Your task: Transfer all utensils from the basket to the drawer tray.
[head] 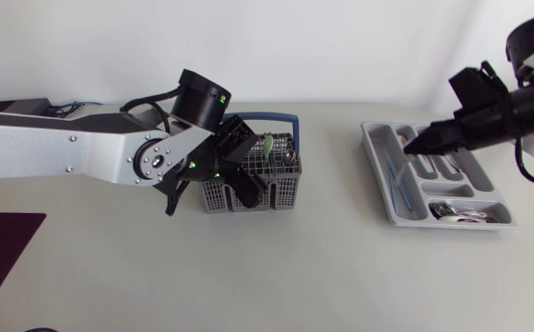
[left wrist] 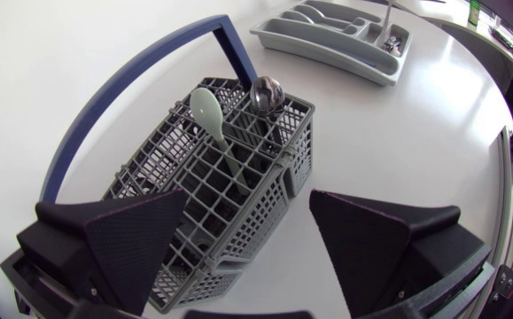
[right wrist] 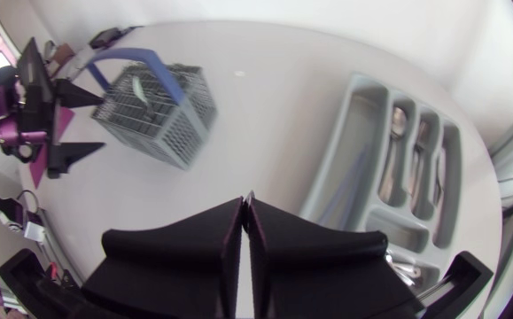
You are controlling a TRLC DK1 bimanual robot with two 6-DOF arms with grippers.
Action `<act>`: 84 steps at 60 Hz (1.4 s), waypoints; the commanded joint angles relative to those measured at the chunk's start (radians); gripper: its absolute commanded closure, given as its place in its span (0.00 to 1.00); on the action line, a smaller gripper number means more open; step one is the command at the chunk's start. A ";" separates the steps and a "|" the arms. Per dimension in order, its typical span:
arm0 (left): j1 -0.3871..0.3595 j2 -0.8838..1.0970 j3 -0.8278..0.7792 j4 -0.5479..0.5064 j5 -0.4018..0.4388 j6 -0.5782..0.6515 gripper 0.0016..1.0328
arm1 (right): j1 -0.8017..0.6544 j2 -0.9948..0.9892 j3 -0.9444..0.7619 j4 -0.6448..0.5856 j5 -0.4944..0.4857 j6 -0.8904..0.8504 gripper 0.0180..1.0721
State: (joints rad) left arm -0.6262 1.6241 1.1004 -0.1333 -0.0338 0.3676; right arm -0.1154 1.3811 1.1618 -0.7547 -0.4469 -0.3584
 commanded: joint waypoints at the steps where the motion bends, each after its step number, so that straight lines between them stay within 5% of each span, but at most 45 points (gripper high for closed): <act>1: -0.018 -0.010 -0.022 -0.008 -0.014 0.017 0.05 | -0.069 -0.019 -0.085 0.080 0.093 -0.048 0.95; 19: -0.050 -0.010 -0.005 -0.025 -0.043 0.017 0.05 | -0.291 0.058 -0.175 0.279 0.306 -0.168 0.95; 43: -0.067 -0.012 0.006 -0.042 -0.063 0.017 0.05 | -0.287 0.253 -0.284 0.571 0.490 -0.211 0.93; 45: -0.067 -0.013 0.006 -0.042 -0.063 0.017 0.05 | -0.279 0.251 -0.290 0.577 0.496 -0.211 0.87; 51: -0.066 -0.013 0.003 -0.040 -0.063 0.017 0.05 | -0.274 0.226 -0.294 0.574 0.501 -0.209 0.43; 58: -0.063 -0.018 -0.002 -0.037 -0.063 0.019 0.05 | -0.267 0.147 -0.290 0.552 0.501 -0.205 0.24; 75: -0.059 -0.024 -0.017 -0.029 -0.063 0.019 0.05 | -0.161 -0.060 -0.252 0.457 0.487 -0.148 0.22; 84: -0.056 -0.035 -0.030 -0.025 -0.063 0.019 0.05 | -0.049 -0.149 -0.215 0.371 0.294 -0.054 0.22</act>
State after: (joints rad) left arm -0.6865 1.6146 1.0992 -0.1631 -0.0879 0.3676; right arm -0.2131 1.2690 0.9127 -0.3462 -0.0845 -0.4885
